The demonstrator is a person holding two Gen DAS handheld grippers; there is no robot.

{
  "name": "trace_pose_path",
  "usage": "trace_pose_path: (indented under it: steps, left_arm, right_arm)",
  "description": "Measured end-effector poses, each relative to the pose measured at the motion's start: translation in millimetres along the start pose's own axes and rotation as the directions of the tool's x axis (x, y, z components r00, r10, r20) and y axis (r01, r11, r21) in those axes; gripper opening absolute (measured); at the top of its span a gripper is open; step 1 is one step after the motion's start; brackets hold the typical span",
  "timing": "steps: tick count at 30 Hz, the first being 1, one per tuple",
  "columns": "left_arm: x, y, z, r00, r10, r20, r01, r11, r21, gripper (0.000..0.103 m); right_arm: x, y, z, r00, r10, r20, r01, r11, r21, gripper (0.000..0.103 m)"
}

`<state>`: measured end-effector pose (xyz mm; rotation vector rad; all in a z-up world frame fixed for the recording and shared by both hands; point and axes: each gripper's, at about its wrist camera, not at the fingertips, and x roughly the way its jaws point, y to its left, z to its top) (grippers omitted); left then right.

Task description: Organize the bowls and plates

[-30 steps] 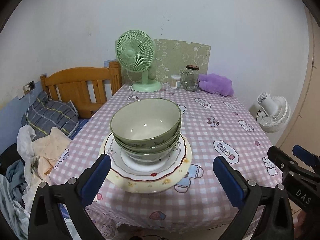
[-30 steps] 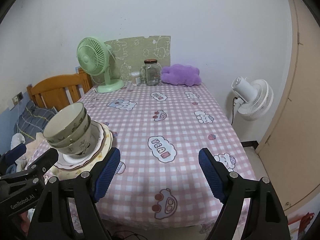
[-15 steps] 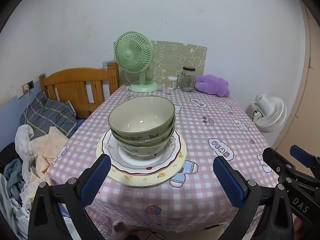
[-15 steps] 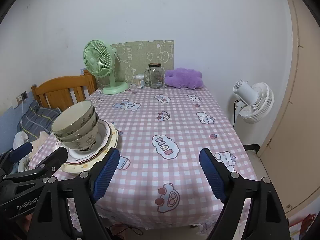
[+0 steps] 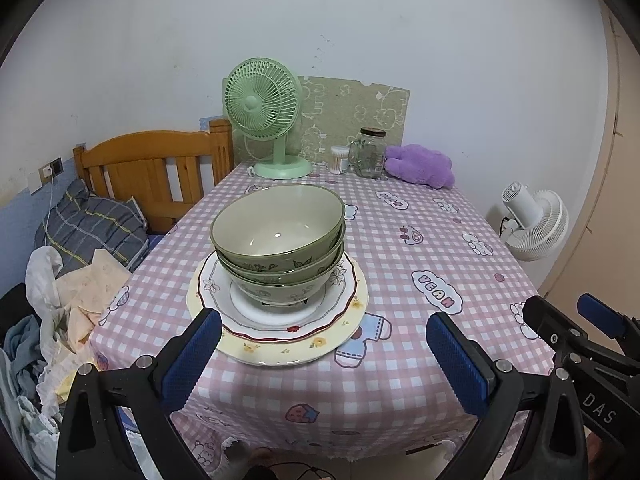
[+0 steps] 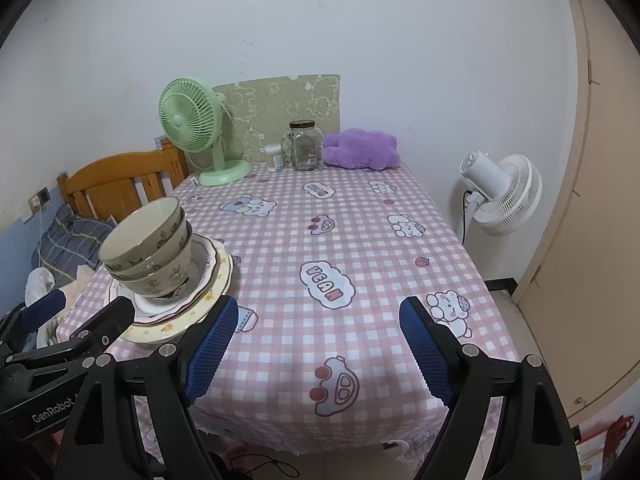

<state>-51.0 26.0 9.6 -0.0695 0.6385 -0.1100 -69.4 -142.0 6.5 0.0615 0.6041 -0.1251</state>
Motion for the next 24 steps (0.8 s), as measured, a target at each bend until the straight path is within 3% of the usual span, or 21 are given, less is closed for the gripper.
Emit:
trace_pose_path:
  steps: [24]
  left_arm:
    - [-2.8,-3.9,0.1,1.0,0.003,-0.001,-0.003,1.0,0.021,0.103]
  right_arm:
    - [-1.6,-3.6,-4.6,1.0,0.002,-0.006,-0.001,1.0,0.015,0.085]
